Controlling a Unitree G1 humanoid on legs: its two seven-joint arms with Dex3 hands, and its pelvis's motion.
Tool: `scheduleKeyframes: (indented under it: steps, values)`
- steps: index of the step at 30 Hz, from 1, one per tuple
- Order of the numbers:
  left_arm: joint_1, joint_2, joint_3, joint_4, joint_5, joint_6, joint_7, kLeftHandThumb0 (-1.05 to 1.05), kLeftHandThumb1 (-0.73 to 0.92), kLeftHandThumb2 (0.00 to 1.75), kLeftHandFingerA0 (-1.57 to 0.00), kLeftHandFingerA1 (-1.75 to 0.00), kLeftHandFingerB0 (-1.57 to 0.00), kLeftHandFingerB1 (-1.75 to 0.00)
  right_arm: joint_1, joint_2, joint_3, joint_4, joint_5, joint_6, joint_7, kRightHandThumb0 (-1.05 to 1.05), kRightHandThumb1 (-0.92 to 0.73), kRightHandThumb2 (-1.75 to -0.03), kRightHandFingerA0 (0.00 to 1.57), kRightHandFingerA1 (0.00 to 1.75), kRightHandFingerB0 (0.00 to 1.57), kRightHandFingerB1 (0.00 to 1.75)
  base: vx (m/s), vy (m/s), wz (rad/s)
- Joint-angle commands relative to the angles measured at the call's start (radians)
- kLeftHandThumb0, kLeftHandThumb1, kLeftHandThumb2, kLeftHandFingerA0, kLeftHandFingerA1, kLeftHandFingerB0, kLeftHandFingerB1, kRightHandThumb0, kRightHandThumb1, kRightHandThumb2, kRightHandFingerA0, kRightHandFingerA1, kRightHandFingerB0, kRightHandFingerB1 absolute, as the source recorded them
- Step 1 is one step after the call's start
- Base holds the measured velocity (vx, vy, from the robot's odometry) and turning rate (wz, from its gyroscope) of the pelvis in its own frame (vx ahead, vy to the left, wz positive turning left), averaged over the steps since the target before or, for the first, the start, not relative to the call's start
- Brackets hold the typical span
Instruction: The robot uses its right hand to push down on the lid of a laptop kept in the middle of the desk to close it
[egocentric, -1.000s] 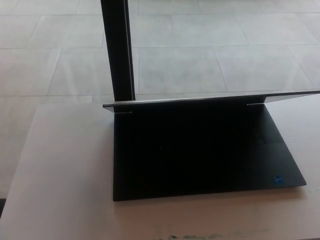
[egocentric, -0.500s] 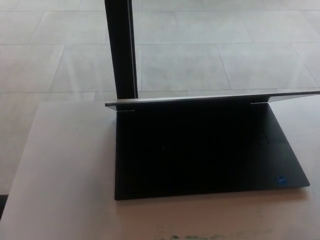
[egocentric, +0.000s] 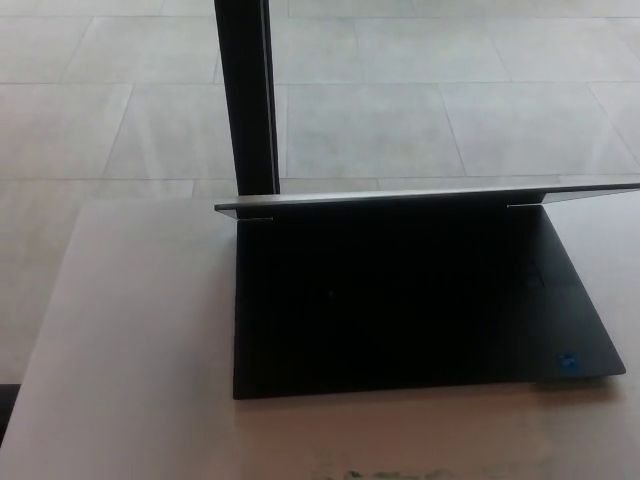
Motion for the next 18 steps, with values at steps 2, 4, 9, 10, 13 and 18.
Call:
scheduleKeyframes:
  steps: [2, 4, 9, 10, 13, 18]
  values:
    - [0.010, 0.026, -0.002, 0.002, -0.025, 0.048, 0.001, -0.96, 0.80, 0.65, -0.45, -0.67, -0.42, -0.56, -0.110, -0.008, 0.221, 0.117, -0.242, -0.101, 0.136, -0.98, -0.92, -0.83, 0.22, 0.52, 0.19, 0.39, 0.00, 0.000, 0.00]
    - [0.009, 0.026, -0.006, -0.006, -0.023, 0.052, 0.007, -0.97, 0.80, 0.65, -0.46, -0.67, -0.42, -0.56, -0.124, -0.016, 0.267, 0.139, -0.277, -0.105, 0.144, -1.00, -0.91, -0.84, 0.21, 0.52, 0.20, 0.39, 0.00, 0.000, 0.00]
    - [0.005, 0.033, -0.009, 0.008, -0.021, 0.046, 0.002, -0.97, 0.80, 0.64, -0.46, -0.67, -0.46, -0.57, -0.117, -0.021, 0.384, 0.158, -0.364, -0.085, 0.163, -0.86, -0.78, -1.20, 0.13, 0.54, 0.17, 0.47, 0.00, 0.000, 0.00]
    - [0.006, 0.033, -0.011, 0.009, -0.016, 0.041, 0.003, -0.97, 0.80, 0.64, -0.48, -0.67, -0.47, -0.57, -0.118, -0.023, 0.414, 0.172, -0.399, -0.099, 0.154, -0.99, -0.91, -0.82, 0.15, 0.50, 0.24, 0.39, 0.00, 0.000, 0.00]
    - [0.010, 0.031, -0.020, -0.014, -0.014, 0.057, 0.012, -0.98, 0.81, 0.64, -0.48, -0.66, -0.47, -0.56, -0.094, -0.027, 0.489, 0.229, -0.471, -0.118, 0.133, -0.95, -0.92, -0.78, 0.17, 0.51, 0.30, 0.39, 0.00, 0.000, 0.00]
    - [0.009, 0.032, -0.018, -0.011, -0.015, 0.056, 0.015, -0.96, 0.80, 0.64, -0.49, -0.65, -0.47, -0.56, -0.070, -0.025, 0.546, 0.302, -0.506, -0.122, 0.105, -0.94, -0.92, -0.80, 0.19, 0.50, 0.29, 0.37, 0.00, 0.000, 0.00]
